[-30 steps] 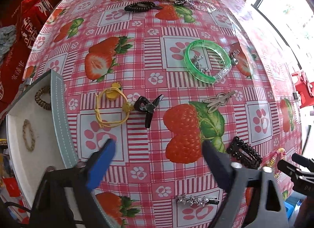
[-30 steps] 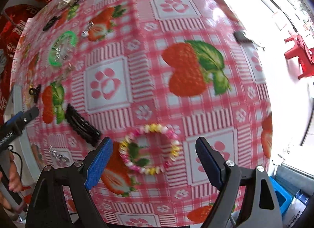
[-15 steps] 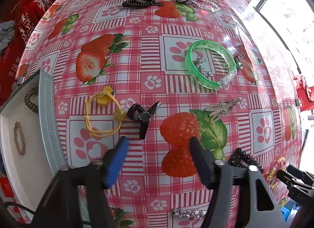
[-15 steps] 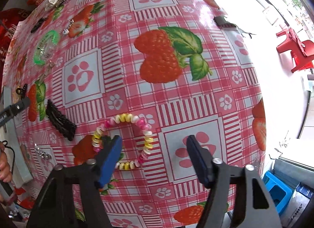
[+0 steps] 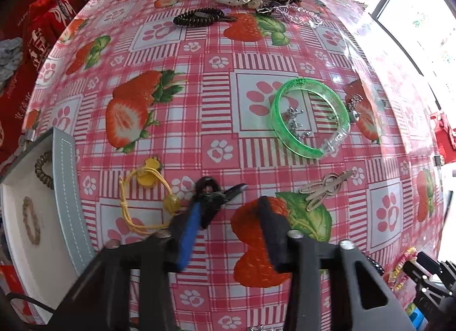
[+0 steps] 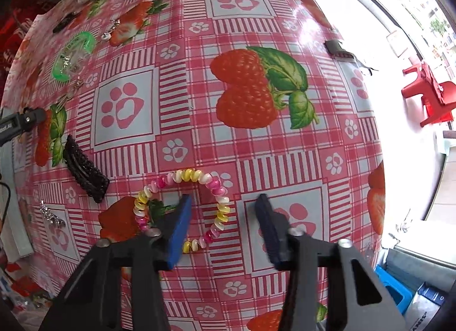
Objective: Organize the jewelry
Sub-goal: 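Grasp the black claw clip with the left tool while the right tool grasps the pink-yellow beaded bracelet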
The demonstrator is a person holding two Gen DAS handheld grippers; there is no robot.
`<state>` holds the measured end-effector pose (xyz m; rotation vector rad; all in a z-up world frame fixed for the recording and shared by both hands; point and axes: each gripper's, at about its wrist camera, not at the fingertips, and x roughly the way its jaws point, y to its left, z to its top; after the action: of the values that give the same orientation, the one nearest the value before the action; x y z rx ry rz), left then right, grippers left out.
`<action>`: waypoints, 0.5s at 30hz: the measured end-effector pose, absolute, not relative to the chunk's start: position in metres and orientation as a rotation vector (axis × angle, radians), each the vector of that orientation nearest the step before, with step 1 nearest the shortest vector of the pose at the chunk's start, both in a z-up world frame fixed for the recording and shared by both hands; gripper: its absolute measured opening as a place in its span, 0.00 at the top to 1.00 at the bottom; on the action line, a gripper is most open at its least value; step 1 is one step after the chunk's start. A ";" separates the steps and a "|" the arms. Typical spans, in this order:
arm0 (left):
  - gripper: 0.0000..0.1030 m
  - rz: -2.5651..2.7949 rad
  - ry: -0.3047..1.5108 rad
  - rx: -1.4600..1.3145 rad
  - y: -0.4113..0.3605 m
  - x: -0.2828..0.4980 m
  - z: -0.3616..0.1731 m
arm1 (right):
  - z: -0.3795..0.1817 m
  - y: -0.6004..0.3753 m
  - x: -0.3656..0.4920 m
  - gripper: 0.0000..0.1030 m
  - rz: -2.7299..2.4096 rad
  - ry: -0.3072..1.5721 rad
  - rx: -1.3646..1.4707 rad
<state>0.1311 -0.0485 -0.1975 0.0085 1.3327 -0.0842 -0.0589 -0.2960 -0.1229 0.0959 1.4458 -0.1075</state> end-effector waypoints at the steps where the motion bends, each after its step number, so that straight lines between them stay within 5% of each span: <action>1: 0.64 -0.085 1.331 0.004 -0.048 0.131 -0.197 | -0.122 -0.294 -0.058 0.66 -0.102 1.445 0.092; 3: 0.86 -0.091 1.329 -0.001 -0.047 0.134 -0.196 | -0.123 -0.281 -0.052 0.80 -0.095 1.445 0.084; 4: 0.86 -0.097 1.329 -0.007 -0.046 0.135 -0.195 | -0.123 -0.277 -0.050 0.89 -0.094 1.444 0.080; 15: 0.87 -0.155 1.287 -0.041 -0.037 0.112 -0.175 | -0.108 -0.272 -0.041 0.90 -0.071 1.418 0.139</action>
<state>0.1122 -0.0367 -0.1750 -0.0411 1.2869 -0.1555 -0.0409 -0.2725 -0.1080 0.1394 1.4182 -0.0708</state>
